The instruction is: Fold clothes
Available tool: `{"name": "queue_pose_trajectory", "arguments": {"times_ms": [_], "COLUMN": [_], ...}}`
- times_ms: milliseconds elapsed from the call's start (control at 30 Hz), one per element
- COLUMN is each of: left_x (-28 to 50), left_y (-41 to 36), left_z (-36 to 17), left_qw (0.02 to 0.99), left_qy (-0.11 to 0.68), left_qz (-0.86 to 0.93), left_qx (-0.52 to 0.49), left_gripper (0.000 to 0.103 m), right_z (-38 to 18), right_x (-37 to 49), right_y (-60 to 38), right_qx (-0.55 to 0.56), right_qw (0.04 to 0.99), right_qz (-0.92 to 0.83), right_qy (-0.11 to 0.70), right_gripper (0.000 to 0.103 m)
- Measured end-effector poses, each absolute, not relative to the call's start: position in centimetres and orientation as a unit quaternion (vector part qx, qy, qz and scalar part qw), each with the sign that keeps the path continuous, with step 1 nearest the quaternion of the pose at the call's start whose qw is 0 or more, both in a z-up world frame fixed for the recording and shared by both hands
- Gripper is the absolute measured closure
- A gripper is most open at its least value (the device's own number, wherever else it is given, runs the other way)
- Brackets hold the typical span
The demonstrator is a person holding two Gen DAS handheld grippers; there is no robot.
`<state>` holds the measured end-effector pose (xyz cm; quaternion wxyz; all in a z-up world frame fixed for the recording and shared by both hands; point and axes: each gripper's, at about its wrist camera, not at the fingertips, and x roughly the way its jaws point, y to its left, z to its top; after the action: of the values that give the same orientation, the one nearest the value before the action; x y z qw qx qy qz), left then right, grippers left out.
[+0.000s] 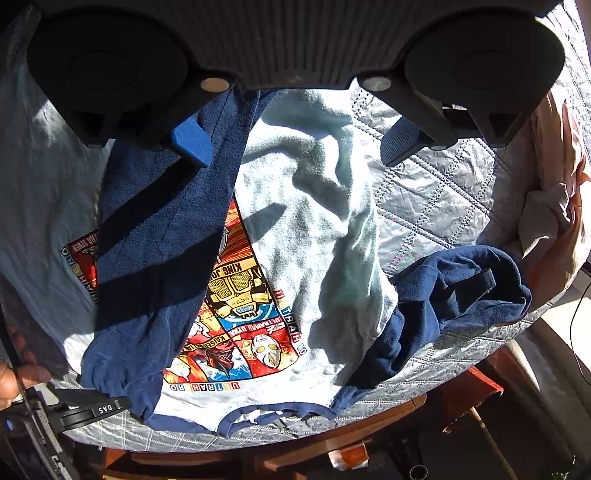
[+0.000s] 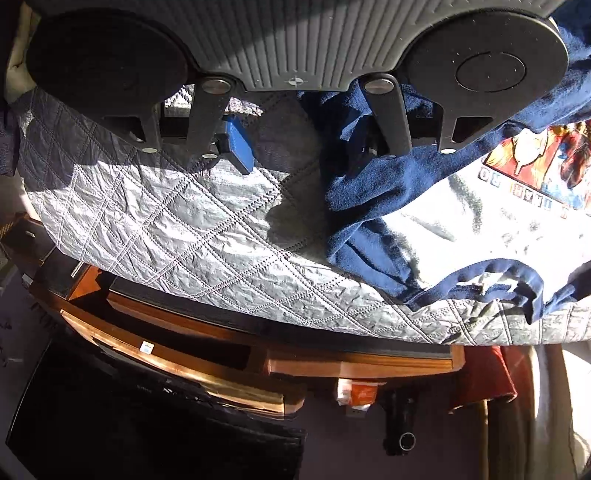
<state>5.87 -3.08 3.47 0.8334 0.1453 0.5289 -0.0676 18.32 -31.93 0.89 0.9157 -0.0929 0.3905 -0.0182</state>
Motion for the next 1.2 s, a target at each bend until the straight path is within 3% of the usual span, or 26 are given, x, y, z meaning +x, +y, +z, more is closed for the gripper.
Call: {"name": "queue_pose_trajectory", "arguments": {"times_ms": [167, 433, 533, 633, 733, 833, 900, 1000, 1067, 1200], "left_x": [6.9, 8.4, 8.5, 8.6, 8.7, 8.7, 8.6, 8.5, 8.3, 7.9], "left_y": [-0.4, 3.6, 4.1, 4.6, 5.5, 6.9, 8.1, 10.0, 11.4, 13.7], "left_z": [4.2, 6.4, 6.7, 7.0, 7.8, 8.8, 9.2, 9.6, 10.0, 10.4], "left_qw": [0.843, 0.863, 0.865, 0.866, 0.871, 0.875, 0.876, 0.873, 0.873, 0.872], "left_qy": [0.523, 0.498, 0.494, 0.491, 0.485, 0.477, 0.474, 0.475, 0.471, 0.463], "left_qz": [-0.029, 0.037, 0.044, 0.051, 0.058, 0.072, 0.087, 0.113, 0.127, 0.159], "left_qx": [0.124, 0.083, 0.08, 0.078, 0.063, 0.04, 0.028, 0.013, -0.002, -0.02], "left_gripper": [0.006, 0.006, 0.006, 0.006, 0.006, 0.005, 0.003, 0.003, 0.003, 0.003], "right_z": [2.8, 2.5, 1.0, 2.4, 2.1, 2.7, 3.9, 6.5, 8.1, 9.9], "right_x": [14.4, 1.4, -2.4, -4.3, -6.0, -6.4, -5.5, -1.4, 2.2, 9.7], "right_y": [-28.5, -16.2, -13.3, -11.7, -9.9, -9.1, -9.3, -9.2, -8.2, -5.0], "right_qx": [-0.042, -0.097, -0.148, -0.155, -0.193, -0.203, -0.18, -0.154, -0.15, -0.129], "right_qw": [0.928, 0.892, 0.88, 0.866, 0.843, 0.839, 0.851, 0.872, 0.88, 0.887], "right_qz": [0.028, 0.205, 0.238, 0.268, 0.306, 0.321, 0.318, 0.304, 0.302, 0.306], "right_qy": [0.369, 0.391, 0.383, 0.392, 0.398, 0.39, 0.377, 0.351, 0.335, 0.322], "right_gripper": [0.062, 0.053, 0.041, 0.045, 0.03, 0.033, 0.043, 0.044, 0.052, 0.058]}}
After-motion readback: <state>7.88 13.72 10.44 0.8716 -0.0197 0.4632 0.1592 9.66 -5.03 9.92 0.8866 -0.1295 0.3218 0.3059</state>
